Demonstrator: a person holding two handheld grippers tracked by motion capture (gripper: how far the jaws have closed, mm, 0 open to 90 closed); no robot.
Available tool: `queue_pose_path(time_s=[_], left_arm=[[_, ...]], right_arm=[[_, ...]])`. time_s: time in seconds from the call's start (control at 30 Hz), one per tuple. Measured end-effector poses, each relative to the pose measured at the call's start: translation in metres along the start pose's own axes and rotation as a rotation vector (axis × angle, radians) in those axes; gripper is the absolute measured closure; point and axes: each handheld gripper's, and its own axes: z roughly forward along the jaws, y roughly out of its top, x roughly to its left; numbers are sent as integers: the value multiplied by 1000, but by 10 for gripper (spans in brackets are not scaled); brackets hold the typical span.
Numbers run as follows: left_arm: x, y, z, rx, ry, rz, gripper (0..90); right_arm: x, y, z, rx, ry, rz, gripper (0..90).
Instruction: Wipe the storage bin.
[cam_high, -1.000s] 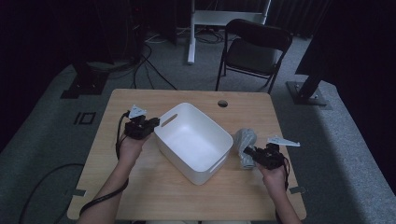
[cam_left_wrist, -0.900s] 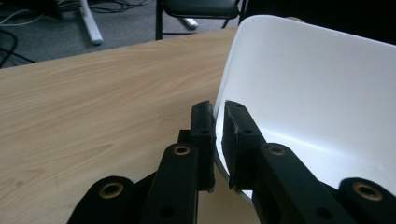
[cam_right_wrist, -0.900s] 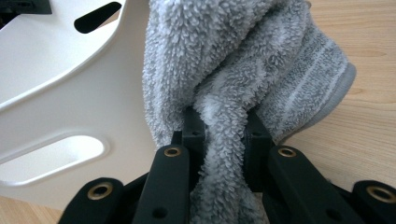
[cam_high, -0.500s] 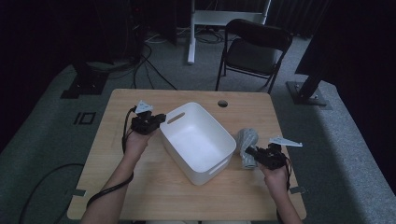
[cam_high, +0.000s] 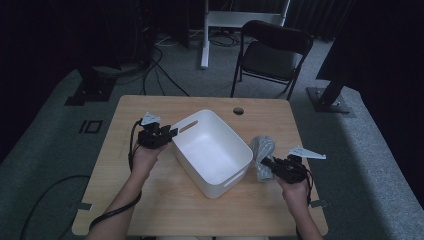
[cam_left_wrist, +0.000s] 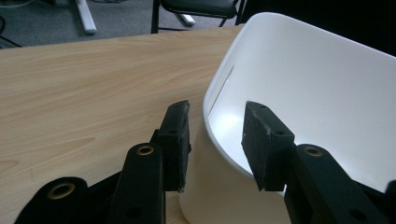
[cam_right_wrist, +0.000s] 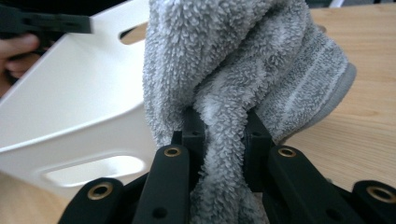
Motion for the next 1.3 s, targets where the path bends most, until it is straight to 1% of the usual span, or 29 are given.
queue_pose_path(time_s=[0.07, 0.13, 0.2, 0.23, 0.3, 0.37, 0.4, 0.47, 0.53, 0.6, 0.83, 0.93, 1.03, 1.1, 1.2, 1.27, 1.3], left_arm=[[-1, 0, 2, 0, 3, -4, 614], [-3, 0, 4, 4, 1, 5, 629], [-5, -1, 7, 19, 33, 30, 658], [-5, -1, 8, 15, 40, 30, 689], [-3, -1, 8, 9, 41, 9, 723], [-3, -1, 9, 6, 44, 9, 739], [-3, 0, 9, 8, 48, 19, 752], [-3, 1, 10, 13, 54, 24, 767], [-5, 2, 11, 19, 69, 38, 785], [-8, 3, 11, 25, 100, 63, 808], [-12, 4, 13, 29, 125, 61, 816], [-12, 4, 13, 27, 126, 61, 816], [-12, 3, 13, 23, 124, 60, 816], [-11, 3, 12, 23, 126, 58, 820], [-9, 2, 11, 13, 117, 63, 820], [-8, 1, 11, 11, 114, 54, 820], [-8, 1, 10, 9, 117, 56, 820]], right_arm=[[5, 0, -4, -5, 11, -8, 764], [9, -1, -6, -7, 26, -12, 764], [13, -3, -8, -2, 38, -17, 764], [15, -5, -8, 1, 44, -19, 764], [17, -7, -9, 4, 51, -20, 764], [18, -8, -11, 3, 59, -19, 764], [18, -9, -12, 2, 61, -16, 764], [19, -9, -15, -2, 61, -22, 764], [20, -9, -18, -9, 64, -22, 764], [20, -8, -20, -17, 67, -20, 764], [28, -9, -15, -12, 89, -24, 764], [34, -11, -12, -5, 97, -37, 764], [36, -12, -3, 13, 92, -41, 765], [36, -12, 1, 10, 93, -37, 765], [36, -10, 4, 11, 53, -60, 766], [35, -9, 6, 9, 56, -44, 767], [35, -8, 8, 6, 45, -50, 767]])
